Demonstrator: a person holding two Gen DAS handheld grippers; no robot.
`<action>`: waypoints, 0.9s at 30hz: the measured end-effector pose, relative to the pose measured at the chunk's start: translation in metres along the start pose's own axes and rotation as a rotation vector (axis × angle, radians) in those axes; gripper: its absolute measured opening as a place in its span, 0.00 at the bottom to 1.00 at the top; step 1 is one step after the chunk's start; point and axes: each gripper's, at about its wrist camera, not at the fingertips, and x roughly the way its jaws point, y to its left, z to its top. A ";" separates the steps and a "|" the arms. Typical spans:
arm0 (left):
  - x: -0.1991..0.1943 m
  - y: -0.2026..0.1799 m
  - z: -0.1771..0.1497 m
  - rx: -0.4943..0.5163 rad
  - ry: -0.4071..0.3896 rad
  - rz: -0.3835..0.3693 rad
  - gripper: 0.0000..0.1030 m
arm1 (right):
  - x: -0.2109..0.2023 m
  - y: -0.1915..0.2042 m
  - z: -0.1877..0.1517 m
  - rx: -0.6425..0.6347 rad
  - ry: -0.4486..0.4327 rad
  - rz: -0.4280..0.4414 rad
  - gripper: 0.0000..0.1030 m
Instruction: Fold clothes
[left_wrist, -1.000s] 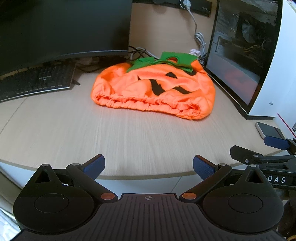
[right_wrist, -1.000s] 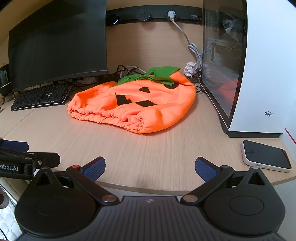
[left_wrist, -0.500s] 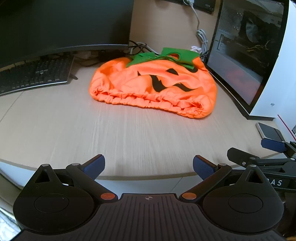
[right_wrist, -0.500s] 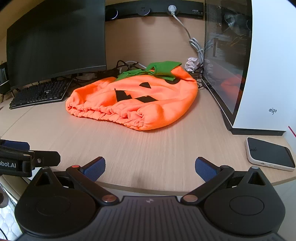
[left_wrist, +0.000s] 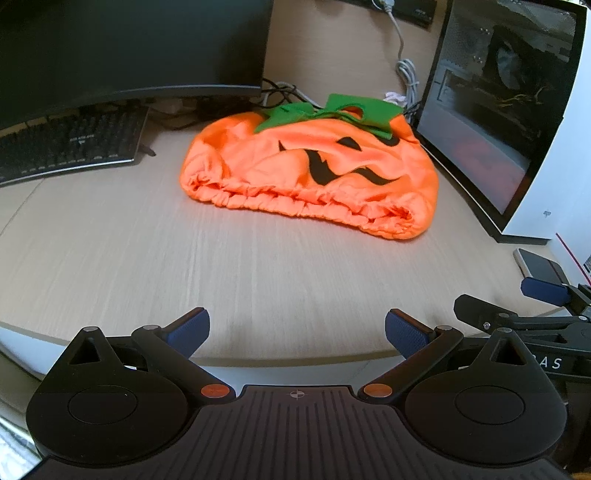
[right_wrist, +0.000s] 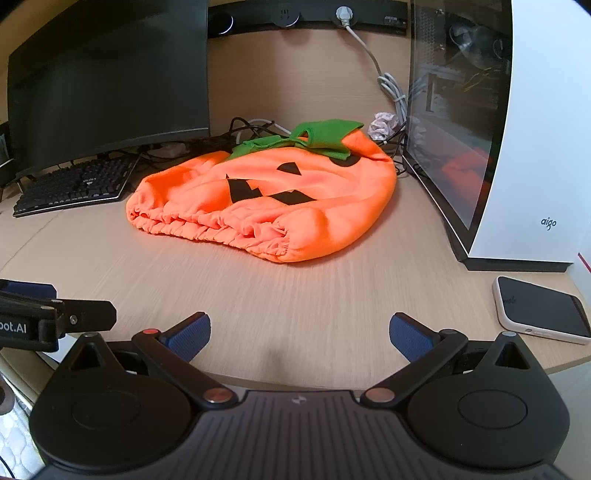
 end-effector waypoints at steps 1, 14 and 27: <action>0.001 0.002 0.001 0.003 0.004 -0.006 1.00 | 0.001 0.001 0.000 0.003 0.002 -0.005 1.00; 0.012 0.035 0.019 0.111 0.042 -0.132 1.00 | -0.002 0.023 -0.002 0.146 0.046 -0.128 1.00; 0.077 0.037 0.101 -0.032 -0.017 -0.186 1.00 | 0.037 -0.030 0.062 0.136 0.015 -0.005 1.00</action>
